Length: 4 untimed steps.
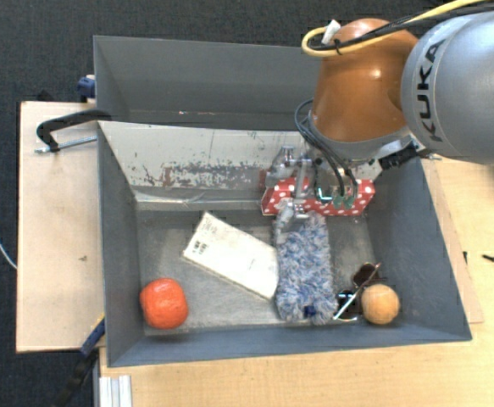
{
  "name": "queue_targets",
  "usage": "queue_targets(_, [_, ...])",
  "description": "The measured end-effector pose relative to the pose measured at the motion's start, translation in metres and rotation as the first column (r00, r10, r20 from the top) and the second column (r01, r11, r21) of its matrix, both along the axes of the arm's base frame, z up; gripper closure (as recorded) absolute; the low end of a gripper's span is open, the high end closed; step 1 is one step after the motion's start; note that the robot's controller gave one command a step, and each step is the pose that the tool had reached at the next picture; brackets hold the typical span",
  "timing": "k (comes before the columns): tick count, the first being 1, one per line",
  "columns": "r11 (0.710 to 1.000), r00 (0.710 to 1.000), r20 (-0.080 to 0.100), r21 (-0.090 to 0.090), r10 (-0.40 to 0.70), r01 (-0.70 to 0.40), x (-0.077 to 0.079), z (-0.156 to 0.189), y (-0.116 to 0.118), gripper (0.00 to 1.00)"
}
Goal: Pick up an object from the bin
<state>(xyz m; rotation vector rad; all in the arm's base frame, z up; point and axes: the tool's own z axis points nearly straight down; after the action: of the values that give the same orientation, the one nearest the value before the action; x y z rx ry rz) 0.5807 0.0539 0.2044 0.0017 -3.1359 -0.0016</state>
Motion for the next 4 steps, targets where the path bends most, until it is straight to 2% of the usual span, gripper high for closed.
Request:
queue_targets(1, [1.0, 1.0, 0.008, 0.001, -0.001, 0.001, 0.002, 0.004, 0.0, 0.0])
queue_targets(2, [1.0, 1.0, 0.01, -0.001, -0.02, 0.02, -0.018, -0.021, 0.045, 0.0])
queue_targets(3, [0.991, 0.991, 0.003, 0.003, -0.134, 0.134, -0.019, -0.032, 0.079, 0.0])
queue_targets(4, [0.962, 0.962, 0.006, 0.0, -0.273, 0.273, -0.027, -0.027, 0.07, 0.0])
